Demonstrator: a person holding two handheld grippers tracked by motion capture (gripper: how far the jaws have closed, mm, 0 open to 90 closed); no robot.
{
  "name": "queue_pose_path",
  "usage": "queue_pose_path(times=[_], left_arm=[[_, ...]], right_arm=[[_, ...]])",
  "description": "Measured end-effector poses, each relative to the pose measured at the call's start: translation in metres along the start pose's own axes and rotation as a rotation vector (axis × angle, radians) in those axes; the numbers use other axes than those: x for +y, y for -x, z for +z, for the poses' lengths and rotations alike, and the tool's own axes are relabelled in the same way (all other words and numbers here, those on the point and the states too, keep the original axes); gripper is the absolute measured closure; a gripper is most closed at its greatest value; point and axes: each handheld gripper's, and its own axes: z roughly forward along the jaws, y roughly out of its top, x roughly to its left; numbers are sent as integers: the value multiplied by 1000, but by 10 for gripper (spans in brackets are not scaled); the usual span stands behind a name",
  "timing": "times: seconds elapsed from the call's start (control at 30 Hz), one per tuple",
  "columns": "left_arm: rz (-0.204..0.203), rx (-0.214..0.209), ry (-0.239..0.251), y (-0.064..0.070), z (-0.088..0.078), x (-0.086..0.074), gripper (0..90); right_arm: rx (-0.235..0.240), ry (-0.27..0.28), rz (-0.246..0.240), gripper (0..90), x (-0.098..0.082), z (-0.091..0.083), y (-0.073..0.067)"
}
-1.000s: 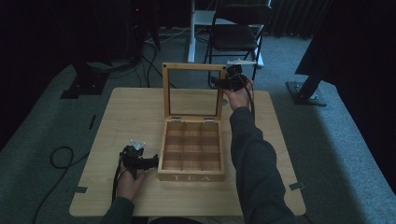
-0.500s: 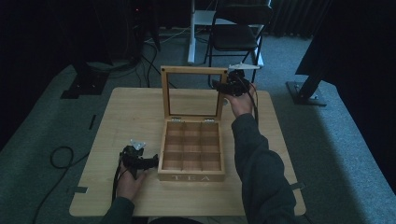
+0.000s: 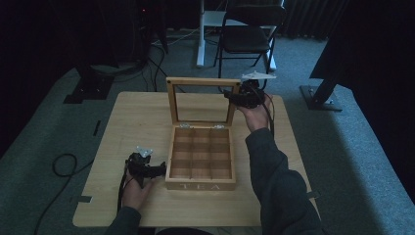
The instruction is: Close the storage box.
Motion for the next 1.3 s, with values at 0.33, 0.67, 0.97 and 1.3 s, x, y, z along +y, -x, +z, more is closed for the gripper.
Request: queue_pose_path(times=[0.33, 0.67, 0.97, 1.3], left_arm=[[0, 0, -1, 0, 0, 0, 16], [1, 0, -1, 0, 0, 0, 16], [0, 0, -1, 0, 0, 0, 16], [0, 0, -1, 0, 0, 0, 16]], right_arm=[[26, 0, -49, 449, -9, -15, -7], [21, 15, -58, 462, -14, -30, -9], [5, -13, -99, 456, -15, -39, -18], [-11, -52, -131, 457, -13, -45, -25]])
